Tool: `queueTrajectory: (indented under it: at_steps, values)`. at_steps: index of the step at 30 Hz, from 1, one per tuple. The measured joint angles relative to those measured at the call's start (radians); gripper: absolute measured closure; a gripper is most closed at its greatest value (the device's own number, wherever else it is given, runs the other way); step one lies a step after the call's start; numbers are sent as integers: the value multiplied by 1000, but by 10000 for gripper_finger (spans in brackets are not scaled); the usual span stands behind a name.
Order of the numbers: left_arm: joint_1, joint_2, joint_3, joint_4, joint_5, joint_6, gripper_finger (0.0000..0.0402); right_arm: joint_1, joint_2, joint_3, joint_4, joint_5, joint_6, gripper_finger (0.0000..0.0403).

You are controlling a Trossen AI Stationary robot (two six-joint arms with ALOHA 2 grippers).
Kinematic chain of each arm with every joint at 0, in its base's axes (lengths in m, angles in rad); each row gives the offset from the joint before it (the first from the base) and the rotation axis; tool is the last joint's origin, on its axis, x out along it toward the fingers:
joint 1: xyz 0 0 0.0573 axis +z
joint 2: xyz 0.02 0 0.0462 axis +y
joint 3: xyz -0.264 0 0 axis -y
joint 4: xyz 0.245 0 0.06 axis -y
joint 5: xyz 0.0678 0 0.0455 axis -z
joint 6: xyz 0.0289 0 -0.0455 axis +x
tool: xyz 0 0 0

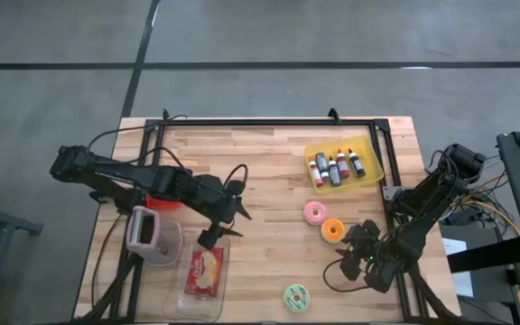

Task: Pick & Place Food Item
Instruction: Put the pink donut into the red bin

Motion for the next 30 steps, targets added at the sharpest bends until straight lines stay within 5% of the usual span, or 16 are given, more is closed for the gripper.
queueTrajectory:
  at_steps: [9,21,30]
  values:
    - [132,-15,4,28,254,123,165,0,0,0,2,12,1,225]
    - [239,-37,3,25,268,127,165,0,0,0,9,287,-121,225]
    - [307,-129,2,20,315,183,165,-1,0,0,28,294,-131,225]
